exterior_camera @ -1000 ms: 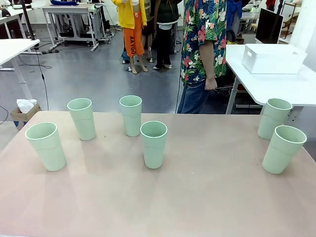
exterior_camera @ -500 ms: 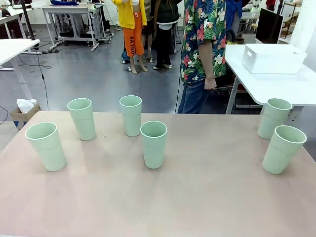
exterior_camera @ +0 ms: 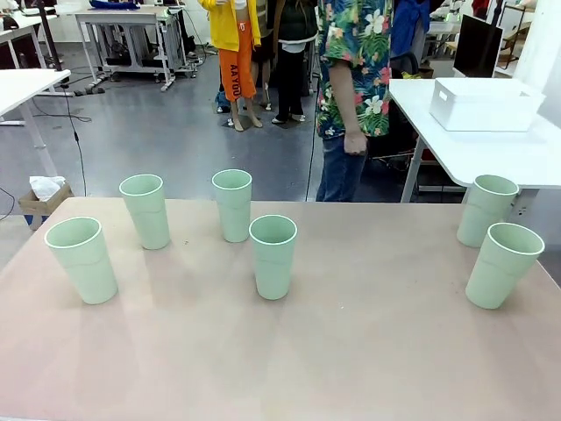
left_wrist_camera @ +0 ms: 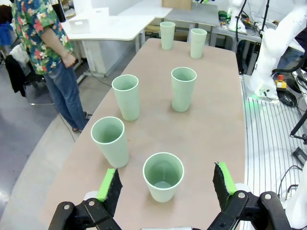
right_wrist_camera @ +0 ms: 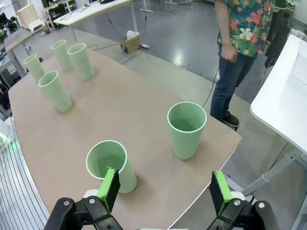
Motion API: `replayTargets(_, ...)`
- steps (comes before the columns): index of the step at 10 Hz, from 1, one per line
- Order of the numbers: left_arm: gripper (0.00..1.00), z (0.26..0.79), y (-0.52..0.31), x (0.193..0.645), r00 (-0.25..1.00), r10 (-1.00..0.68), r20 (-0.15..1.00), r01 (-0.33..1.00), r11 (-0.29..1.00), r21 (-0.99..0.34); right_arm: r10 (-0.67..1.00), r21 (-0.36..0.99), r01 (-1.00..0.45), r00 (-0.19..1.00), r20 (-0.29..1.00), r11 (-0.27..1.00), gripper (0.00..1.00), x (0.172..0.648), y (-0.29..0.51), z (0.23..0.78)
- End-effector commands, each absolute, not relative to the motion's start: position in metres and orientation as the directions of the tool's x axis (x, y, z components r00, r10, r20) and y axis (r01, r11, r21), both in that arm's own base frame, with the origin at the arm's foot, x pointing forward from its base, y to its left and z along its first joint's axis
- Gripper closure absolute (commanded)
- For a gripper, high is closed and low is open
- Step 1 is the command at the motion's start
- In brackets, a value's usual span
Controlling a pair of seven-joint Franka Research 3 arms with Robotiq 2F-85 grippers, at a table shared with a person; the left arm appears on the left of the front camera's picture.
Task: Stack the cups and store them in the basket.
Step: Pick up two Reusable plastic cups , one in each hand.
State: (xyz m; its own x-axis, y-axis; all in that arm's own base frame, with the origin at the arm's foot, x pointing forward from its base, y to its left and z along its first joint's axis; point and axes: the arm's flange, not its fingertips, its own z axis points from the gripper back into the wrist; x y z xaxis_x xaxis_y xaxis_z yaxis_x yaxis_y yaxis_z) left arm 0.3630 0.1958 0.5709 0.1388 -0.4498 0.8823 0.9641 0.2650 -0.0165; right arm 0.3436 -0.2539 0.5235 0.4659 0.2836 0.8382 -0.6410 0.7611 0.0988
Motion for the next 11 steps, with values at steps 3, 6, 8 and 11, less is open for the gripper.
replayTargets(3,0.00,0.5717,0.1958,0.3625,0.136,-0.442,0.886,0.966,0.259,-0.019,0.287,0.080,-0.656,0.433,0.855,0.751,0.00,0.3454,-0.2554,0.5236)
replayTargets(6,0.00,0.5717,0.1958,0.3625,0.136,-0.442,0.886,0.966,0.259,-0.019,0.287,0.080,-0.656,0.433,0.855,0.751,0.00,0.3454,-0.2554,0.5236)
replayTargets(8,0.00,0.5717,0.1958,0.3625,0.136,-0.442,0.886,0.966,0.259,-0.019,0.287,0.080,-0.656,0.433,0.855,0.751,0.00,0.3454,-0.2554,0.5236)
replayTargets(11,0.00,0.5717,0.1958,0.3625,0.136,-0.442,0.886,0.966,0.259,-0.019,0.287,0.080,-0.656,0.433,0.855,0.751,0.00,0.3454,-0.2554,0.5236)
